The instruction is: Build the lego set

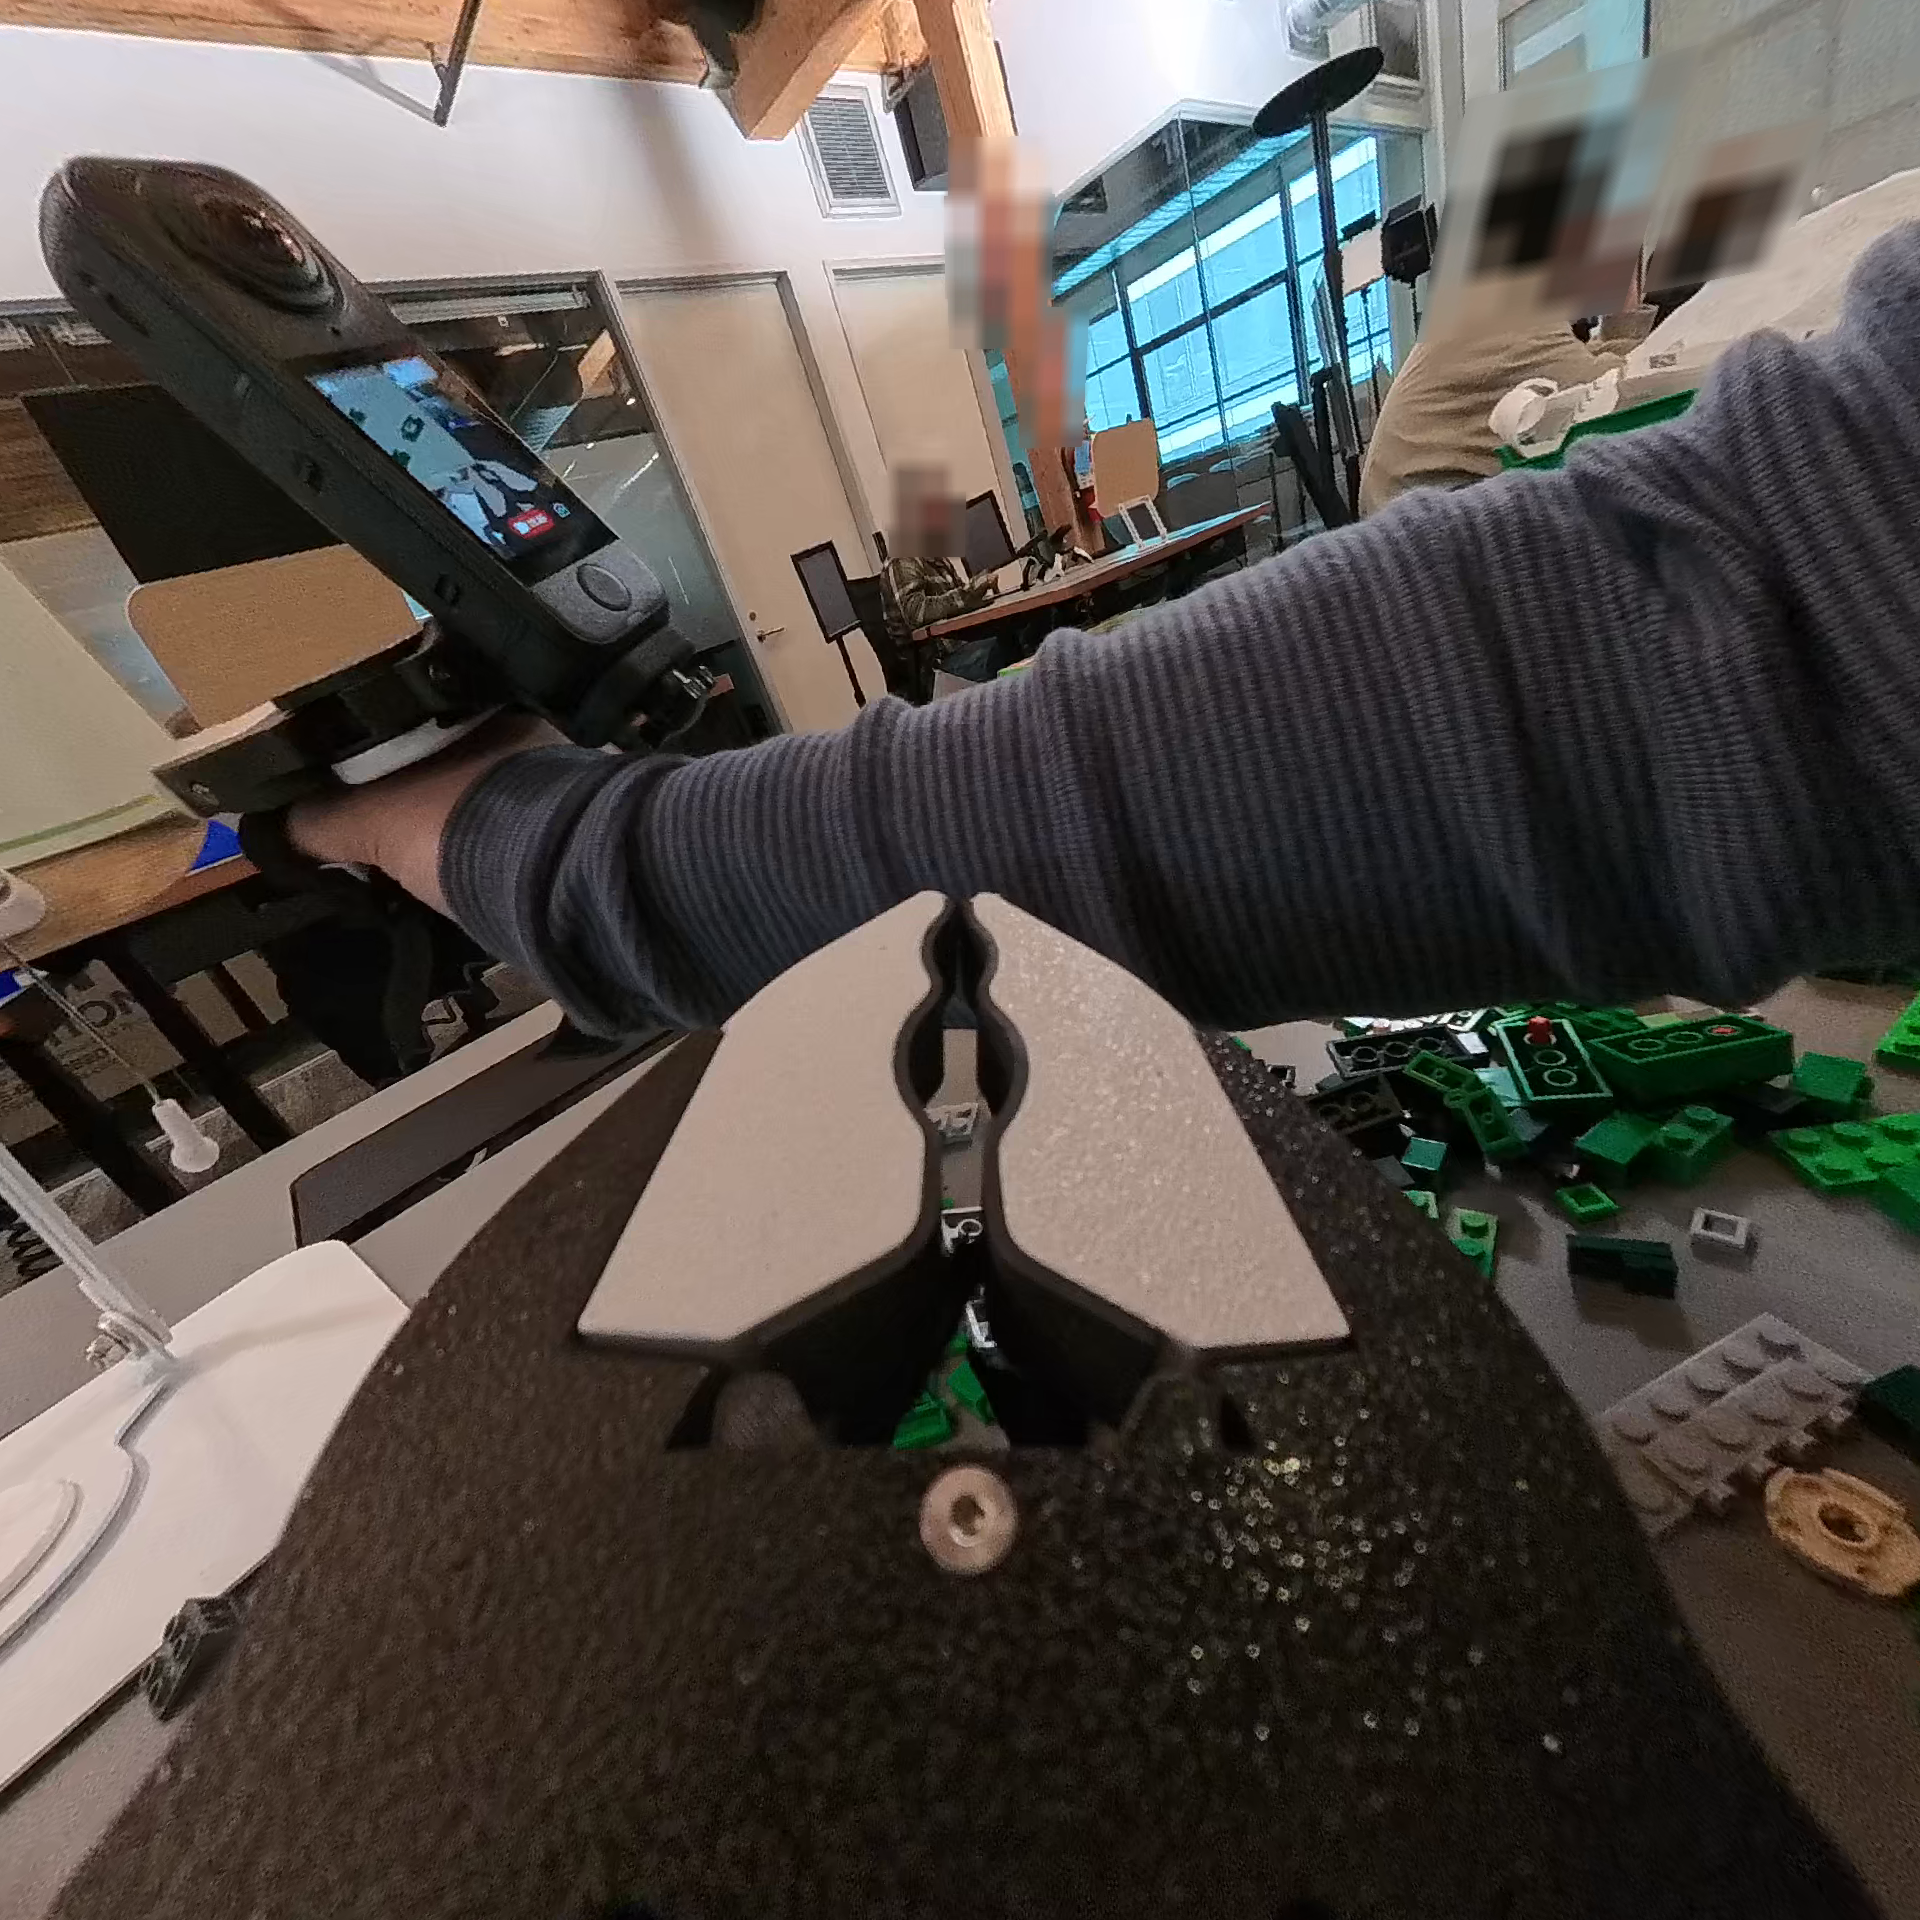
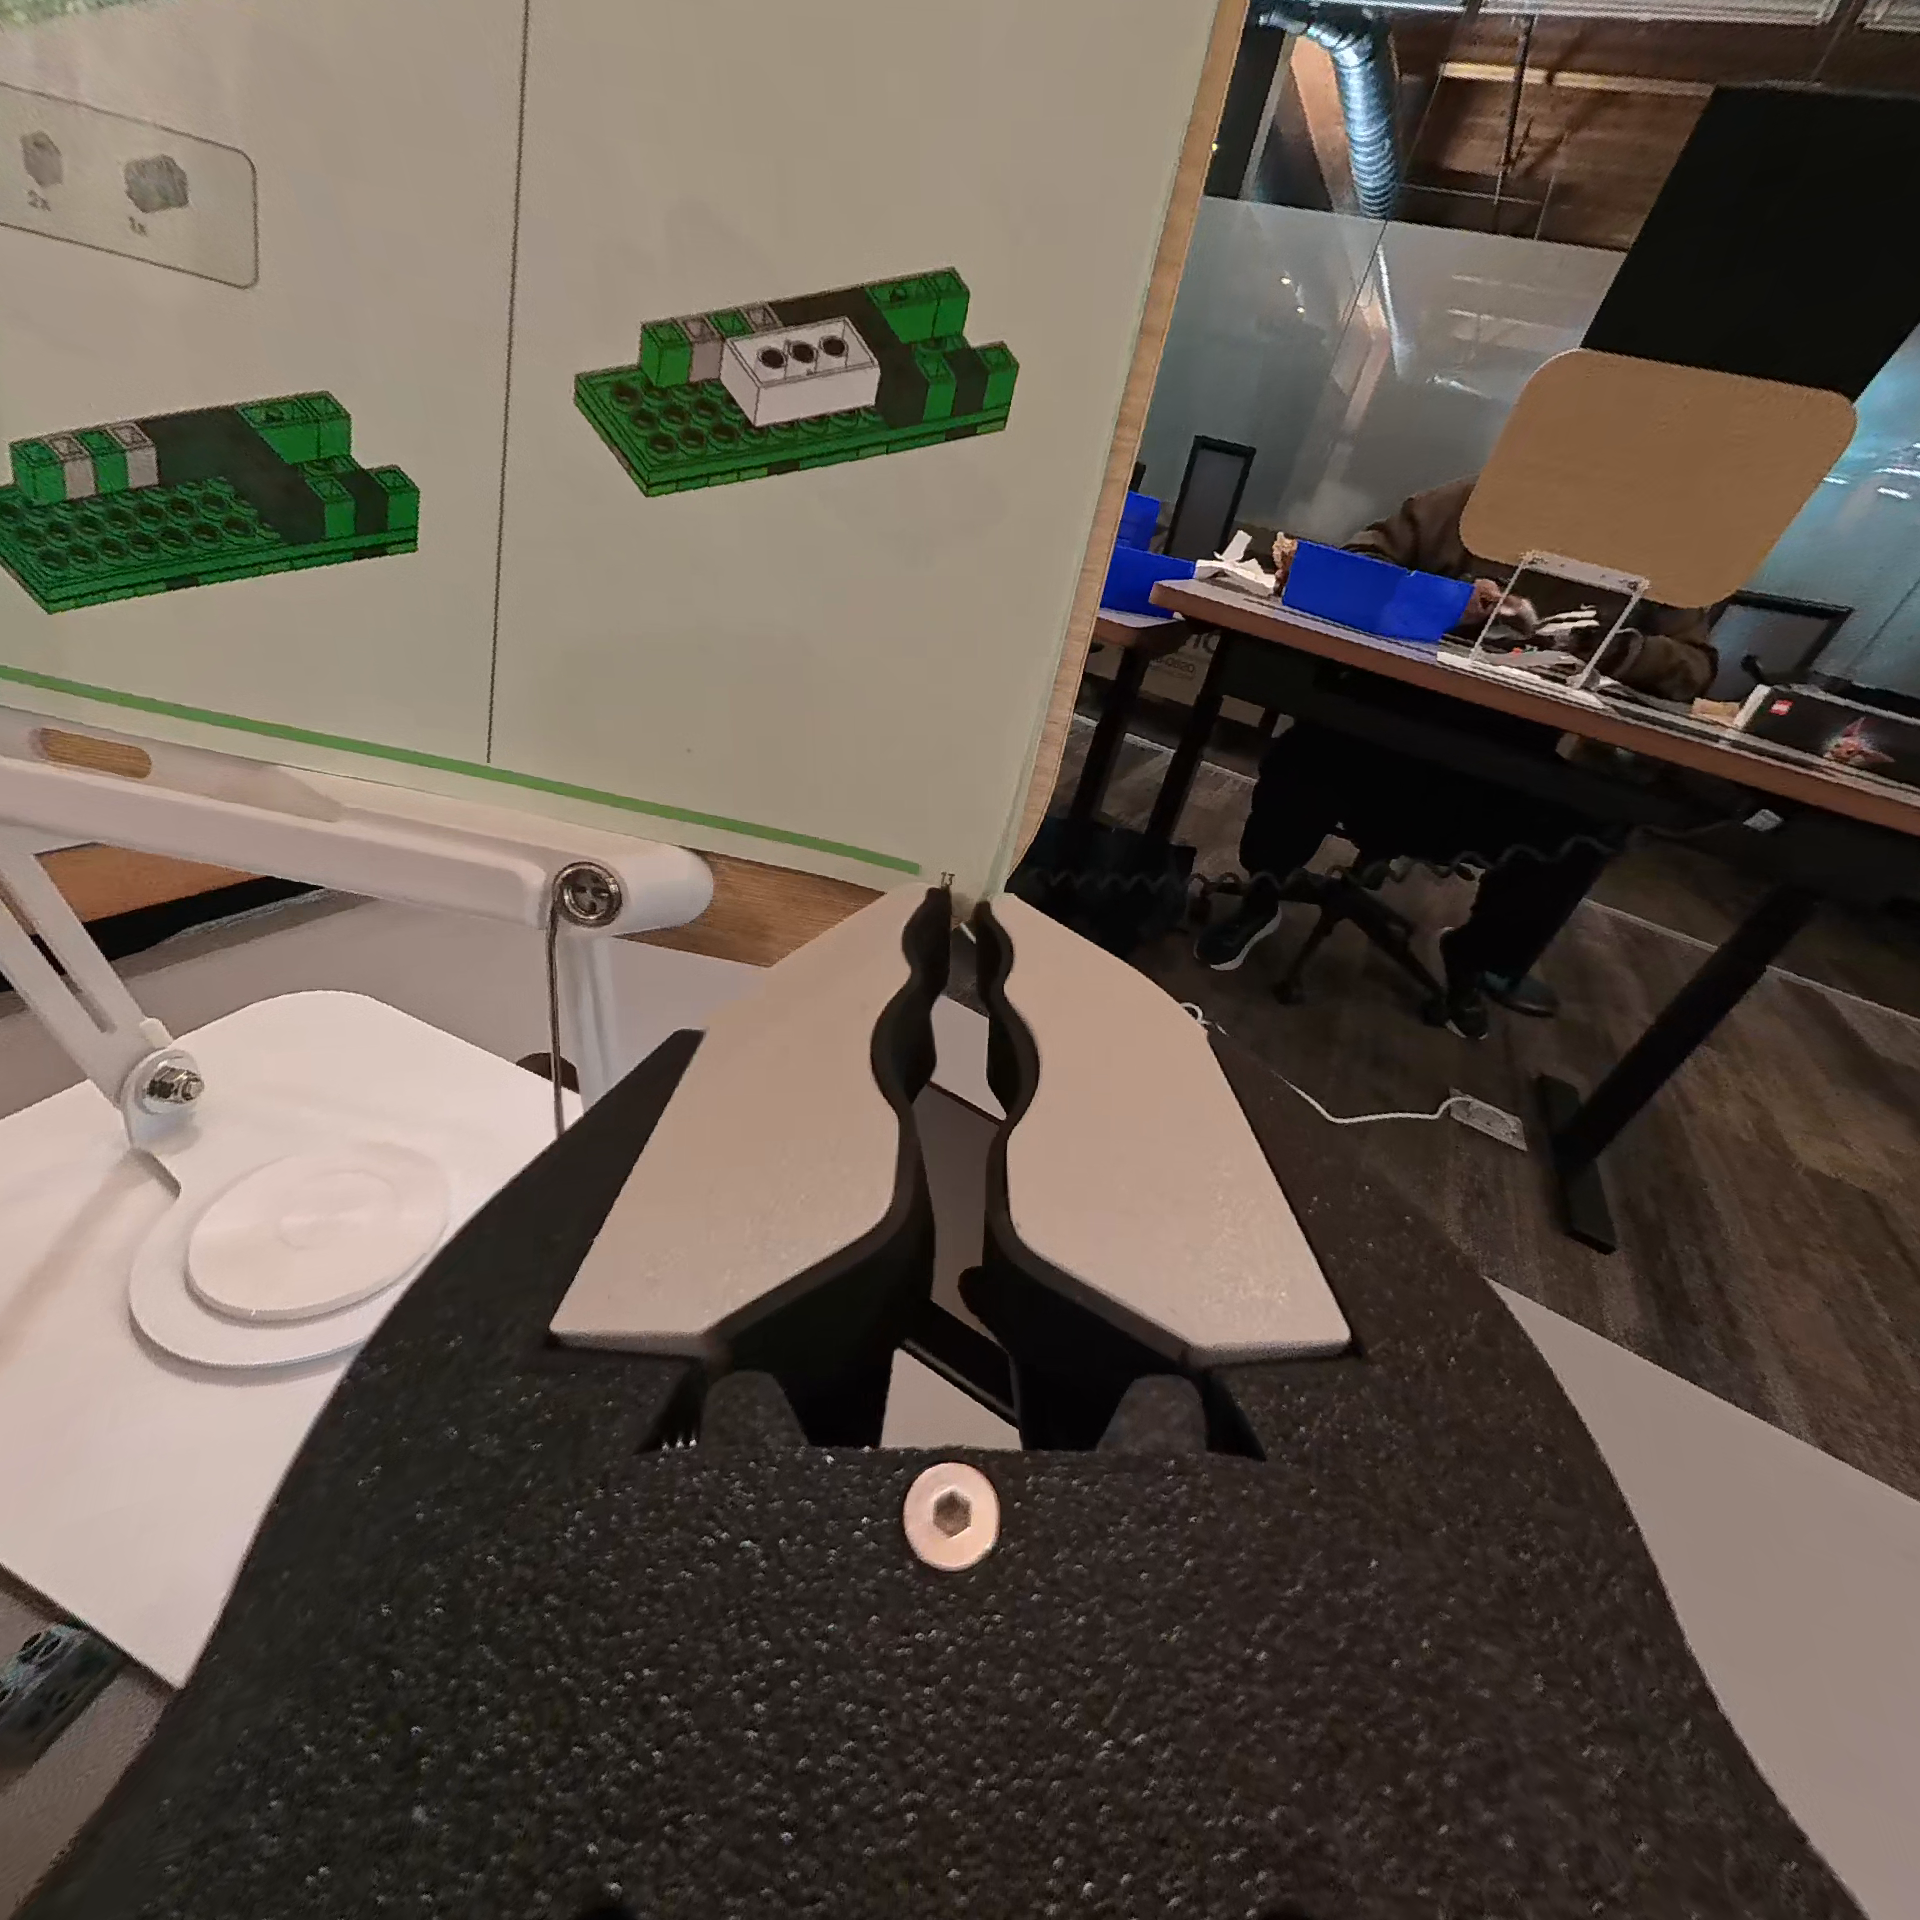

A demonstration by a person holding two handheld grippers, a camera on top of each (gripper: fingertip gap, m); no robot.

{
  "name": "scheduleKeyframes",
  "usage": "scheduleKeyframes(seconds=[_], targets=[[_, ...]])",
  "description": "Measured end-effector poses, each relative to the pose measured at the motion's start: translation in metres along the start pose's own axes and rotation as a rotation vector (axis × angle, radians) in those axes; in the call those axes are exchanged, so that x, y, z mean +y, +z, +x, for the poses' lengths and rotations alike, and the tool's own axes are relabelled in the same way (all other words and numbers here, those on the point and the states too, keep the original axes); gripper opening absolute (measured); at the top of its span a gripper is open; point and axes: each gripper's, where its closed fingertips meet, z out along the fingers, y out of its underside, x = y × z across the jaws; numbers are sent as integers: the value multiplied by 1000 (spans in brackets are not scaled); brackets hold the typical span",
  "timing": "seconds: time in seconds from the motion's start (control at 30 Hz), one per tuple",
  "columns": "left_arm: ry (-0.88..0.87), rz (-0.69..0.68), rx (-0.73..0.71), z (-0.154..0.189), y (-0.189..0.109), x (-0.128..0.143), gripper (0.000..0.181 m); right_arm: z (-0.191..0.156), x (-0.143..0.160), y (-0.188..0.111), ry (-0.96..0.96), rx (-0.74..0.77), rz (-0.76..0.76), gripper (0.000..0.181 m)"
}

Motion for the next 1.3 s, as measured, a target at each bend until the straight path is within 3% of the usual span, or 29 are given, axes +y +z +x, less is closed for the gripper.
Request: scheduleKeyframes(seconds=[0.33, 0.63, 0.9, 0.97, 1.1, 1.23, 1.3], targets=[[9, -4, 12, 2, 0, 1, 0, -16, -13, -8, -18, -73, 59, 0], [16, 9, 29, 6, 0, -1, 0, -84, -68, -52, -285, -231, 294, 0], [-3, 89, 52, 7, -7, -13, 0, -101, -78, -74, -422, -282, 341, 0], [-3, 178, 23, 2, -17, -29, 0, -97, -76, -78, -447, -275, 339, 0], [159, 296, -65, -11, -37, -68, 0, -94, -75, -93, -421, -287, 354, 0], [120, 363, -255, -75, -59, -142, 0, -93, -76, -112, -424, -283, 389, 0], [70, 264, -302, -113, -60, -158, 0, -94, -77, -119, -415, -286, 399, 0]])
